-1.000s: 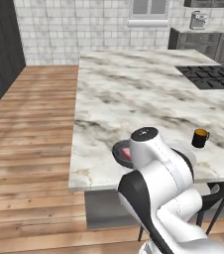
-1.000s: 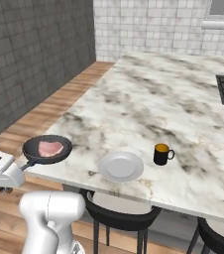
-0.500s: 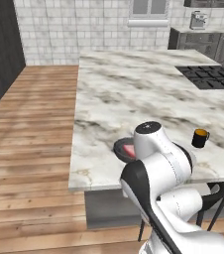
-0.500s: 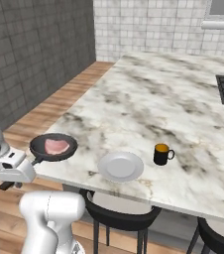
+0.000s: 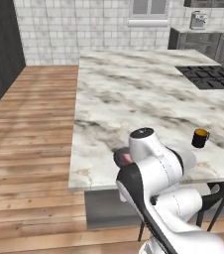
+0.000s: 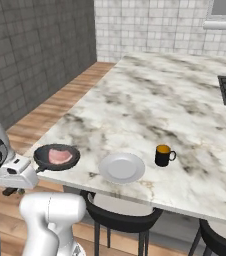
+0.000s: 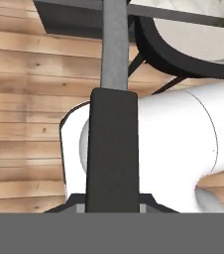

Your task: Pick up the pan with the steak in it and place it on the dining table. Then place the steak on the plate.

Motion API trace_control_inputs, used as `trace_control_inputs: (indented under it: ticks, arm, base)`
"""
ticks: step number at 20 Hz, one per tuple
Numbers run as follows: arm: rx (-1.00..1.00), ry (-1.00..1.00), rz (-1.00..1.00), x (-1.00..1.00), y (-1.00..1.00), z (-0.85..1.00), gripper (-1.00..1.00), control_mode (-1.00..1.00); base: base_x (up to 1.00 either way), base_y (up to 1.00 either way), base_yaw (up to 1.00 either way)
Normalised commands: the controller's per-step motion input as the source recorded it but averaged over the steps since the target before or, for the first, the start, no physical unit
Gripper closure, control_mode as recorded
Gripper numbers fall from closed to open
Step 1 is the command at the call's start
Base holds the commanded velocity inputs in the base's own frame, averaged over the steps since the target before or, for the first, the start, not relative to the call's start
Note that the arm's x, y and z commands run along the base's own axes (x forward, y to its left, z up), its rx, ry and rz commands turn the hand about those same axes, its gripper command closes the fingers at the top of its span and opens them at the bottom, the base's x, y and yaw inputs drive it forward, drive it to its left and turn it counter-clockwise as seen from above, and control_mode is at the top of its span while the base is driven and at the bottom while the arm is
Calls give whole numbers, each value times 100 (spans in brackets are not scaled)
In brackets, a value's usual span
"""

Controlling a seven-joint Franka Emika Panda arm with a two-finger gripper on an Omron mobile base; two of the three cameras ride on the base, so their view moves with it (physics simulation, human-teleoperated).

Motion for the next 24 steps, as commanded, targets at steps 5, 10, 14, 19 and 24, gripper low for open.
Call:
trace_control_inputs:
  ticks: [5, 10, 14, 19, 24]
  arm:
    - [1, 0, -10, 40, 0, -43, 100, -100]
    - [0, 0, -13, 55, 4, -42, 100, -100]
    - [0, 0, -13, 62, 13, -38, 100, -100]
    - [0, 0, -12, 59, 24, -31, 100, -100]
    - [0, 0, -3, 21, 14, -8, 100, -100]
  base:
    - [0, 0, 0]
    - [0, 0, 0]
    - [0, 0, 0]
    - [0, 0, 0]
    - [0, 0, 0]
